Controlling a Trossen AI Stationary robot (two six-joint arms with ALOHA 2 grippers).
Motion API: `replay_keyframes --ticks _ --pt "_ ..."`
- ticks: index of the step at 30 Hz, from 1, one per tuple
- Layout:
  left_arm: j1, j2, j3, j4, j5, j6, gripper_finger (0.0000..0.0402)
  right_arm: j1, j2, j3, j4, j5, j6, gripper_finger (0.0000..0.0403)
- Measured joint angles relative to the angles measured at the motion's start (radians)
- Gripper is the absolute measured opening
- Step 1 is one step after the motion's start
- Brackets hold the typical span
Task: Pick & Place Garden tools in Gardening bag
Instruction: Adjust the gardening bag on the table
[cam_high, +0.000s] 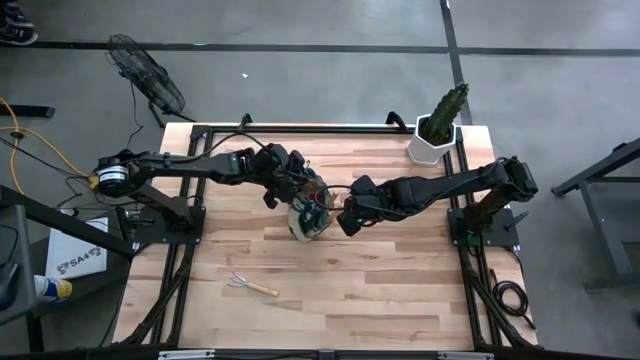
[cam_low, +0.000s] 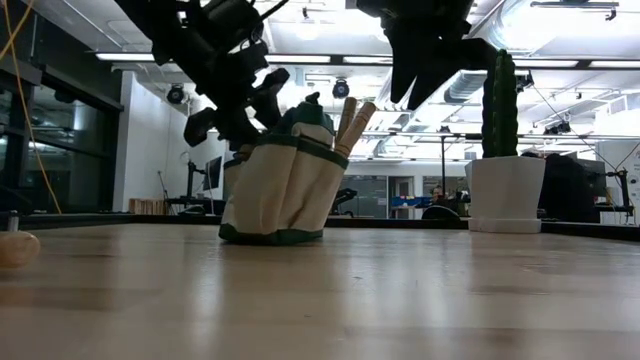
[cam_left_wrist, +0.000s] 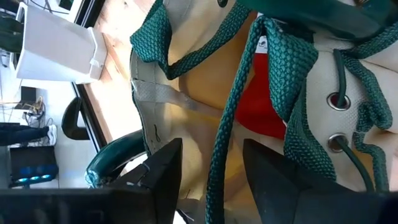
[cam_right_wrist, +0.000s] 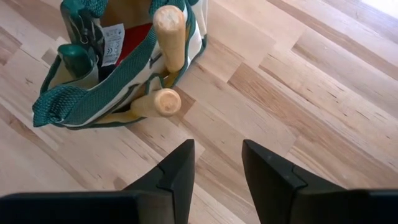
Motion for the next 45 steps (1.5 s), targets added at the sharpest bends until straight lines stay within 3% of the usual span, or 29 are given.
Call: replay_keyframes --ticks 4,12,20,27,38,45 --pt "0.0 0.0 0.0 0.0 -0.008 0.0 0.0134 0.0 0.0 0.0 0.0 0.0 0.0 0.0127" --pt "0.0 0.0 0.0 -0.007 -0.018 -0.037 0.001 0.0 0.0 0.0 -0.001 0.0 -0.001 0.0127" --pt "0.001 -0.069 0.0 -0.047 -0.033 -0.111 0.0006 0.0 0.0 0.0 0.0 0.0 -0.001 0.0127" --pt "0.001 -0.184 0.0 -0.226 -0.027 -0.161 0.0003 0.0 0.0 0.0 0.001 0.0 0.004 0.0127" --pt "-0.001 -0.261 -0.001 -0.456 0.107 -0.264 0.0001 -0.005 0.0 0.0 0.022 0.005 0.006 0.0127" --pt "-0.096 -0.261 -0.001 -0.503 0.158 -0.334 0.0001 -0.005 0.001 0.0 0.033 0.005 0.009 0.0127"
